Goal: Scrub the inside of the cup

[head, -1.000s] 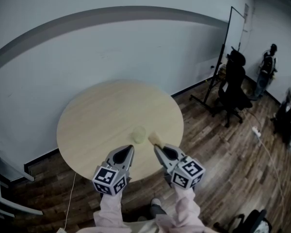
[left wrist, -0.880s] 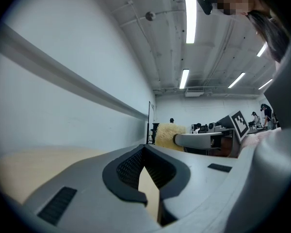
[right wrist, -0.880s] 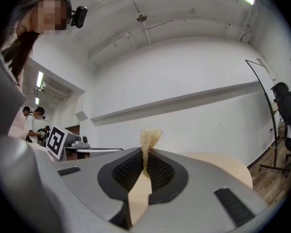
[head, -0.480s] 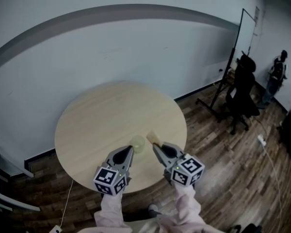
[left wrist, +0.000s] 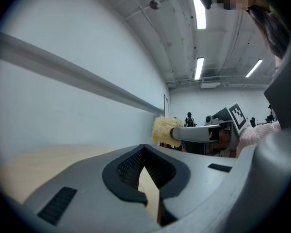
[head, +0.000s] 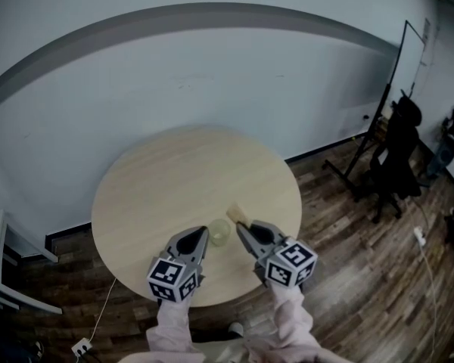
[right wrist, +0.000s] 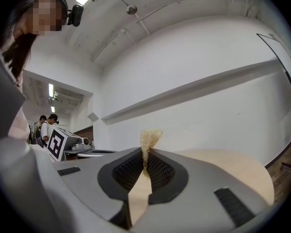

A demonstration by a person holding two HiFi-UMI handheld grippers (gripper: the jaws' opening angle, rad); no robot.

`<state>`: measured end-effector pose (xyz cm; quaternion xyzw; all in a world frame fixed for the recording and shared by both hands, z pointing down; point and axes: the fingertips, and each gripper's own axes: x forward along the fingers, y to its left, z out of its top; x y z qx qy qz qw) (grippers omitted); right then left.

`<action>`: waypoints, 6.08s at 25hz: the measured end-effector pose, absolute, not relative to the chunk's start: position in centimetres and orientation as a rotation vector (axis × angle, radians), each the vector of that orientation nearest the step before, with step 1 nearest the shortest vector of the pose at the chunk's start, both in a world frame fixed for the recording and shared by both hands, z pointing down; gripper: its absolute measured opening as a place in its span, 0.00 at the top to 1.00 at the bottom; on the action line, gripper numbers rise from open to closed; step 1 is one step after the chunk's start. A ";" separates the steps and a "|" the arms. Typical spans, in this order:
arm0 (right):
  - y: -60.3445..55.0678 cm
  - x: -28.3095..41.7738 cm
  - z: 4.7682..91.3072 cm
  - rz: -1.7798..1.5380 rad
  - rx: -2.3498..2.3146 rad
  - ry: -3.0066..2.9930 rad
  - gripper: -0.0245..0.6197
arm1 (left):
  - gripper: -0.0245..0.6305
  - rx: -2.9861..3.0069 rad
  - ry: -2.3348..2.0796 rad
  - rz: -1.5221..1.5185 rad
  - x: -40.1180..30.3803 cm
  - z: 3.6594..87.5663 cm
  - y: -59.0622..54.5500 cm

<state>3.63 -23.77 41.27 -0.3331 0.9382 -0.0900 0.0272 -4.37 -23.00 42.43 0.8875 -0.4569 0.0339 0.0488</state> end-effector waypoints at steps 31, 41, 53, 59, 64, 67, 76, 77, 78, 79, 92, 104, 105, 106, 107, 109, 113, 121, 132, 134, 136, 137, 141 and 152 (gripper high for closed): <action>-30.4 0.1 48.2 -0.480 -0.975 3.032 0.92 | 0.96 2.591 -1.354 0.264 -7.0 51.4 -27.7; -32.5 -1.6 50.3 -0.421 -0.986 3.190 0.92 | 0.95 2.595 -1.221 0.358 -6.5 55.9 -27.4; -33.1 -1.2 51.9 -0.313 -0.860 3.406 0.92 | 0.72 2.532 -1.160 0.434 -5.1 59.7 -27.0; -33.2 -1.3 52.9 -0.135 -0.709 3.608 0.92 | 0.52 2.496 -1.178 0.429 -4.2 60.9 -27.6; -32.3 -2.0 53.5 0.027 -0.538 3.747 0.92 | 0.43 2.491 -1.184 0.429 -3.4 61.7 -28.4; -31.8 -2.2 54.3 0.123 -0.429 3.822 0.92 | 0.37 2.486 -1.171 0.440 -3.0 62.5 -28.6; -30.9 -2.1 56.6 0.322 -0.202 3.962 0.92 | 0.33 2.480 -1.167 0.432 -2.3 63.8 -29.8; -30.8 -2.1 56.8 0.354 -0.175 3.974 0.92 | 0.31 2.484 -1.164 0.433 -2.2 63.9 -30.0; -30.7 -2.1 57.0 0.389 -0.146 3.987 0.92 | 0.30 2.488 -1.159 0.437 -2.1 64.0 -30.1; -30.5 -2.0 57.2 0.424 -0.117 4.000 0.92 | 0.29 2.490 -1.152 0.442 -1.9 64.1 -30.2; -29.1 -2.1 59.0 0.582 0.094 4.100 0.92 | 0.29 2.547 -1.120 0.409 -0.1 64.5 -31.5; -29.1 -1.5 60.0 0.749 0.255 4.166 0.92 | 0.38 2.545 -1.183 0.374 0.0 64.2 -31.9; -29.1 -1.5 60.1 0.772 0.282 4.175 0.92 | 0.38 2.543 -1.183 0.375 0.0 64.3 -31.9; -29.2 -1.6 60.2 0.791 0.315 4.185 0.92 | 0.38 2.541 -1.183 0.373 -0.1 64.2 -32.0; -29.3 -1.6 60.3 0.806 0.351 4.196 0.92 | 0.38 2.538 -1.185 0.371 -0.1 64.2 -32.0; -29.3 -1.7 60.5 0.843 0.427 4.216 0.92 | 0.38 2.531 -1.192 0.374 -0.3 64.3 -32.1; -29.3 -1.5 60.9 0.947 0.569 4.241 0.92 | 0.38 2.526 -1.195 0.381 -0.2 64.6 -32.0; -29.1 -2.1 61.3 0.977 0.710 4.281 0.91 | 0.38 2.533 -1.189 0.373 -0.4 64.3 -31.8; -30.1 -2.8 61.7 0.735 0.610 4.340 0.92 | 0.38 2.548 -1.177 0.383 -0.4 64.3 -32.1; -30.0 -3.0 61.8 0.701 0.597 4.330 0.92 | 0.38 2.550 -1.172 0.388 -0.3 64.3 -32.1; -29.8 -2.9 61.8 0.660 0.585 4.354 0.92 | 0.39 2.554 -1.167 0.388 -0.3 64.4 -31.9; -29.7 -2.8 61.8 0.644 0.574 4.375 0.92 | 0.38 2.559 -1.165 0.383 -0.3 64.3 -31.9; -30.1 -3.2 61.8 0.626 0.518 4.405 0.92 | 0.39 2.567 -1.161 0.368 -0.5 64.1 -32.1; -29.3 -1.8 62.3 0.095 0.360 4.564 0.92 | 0.39 2.592 -1.134 0.360 -0.4 64.1 -32.0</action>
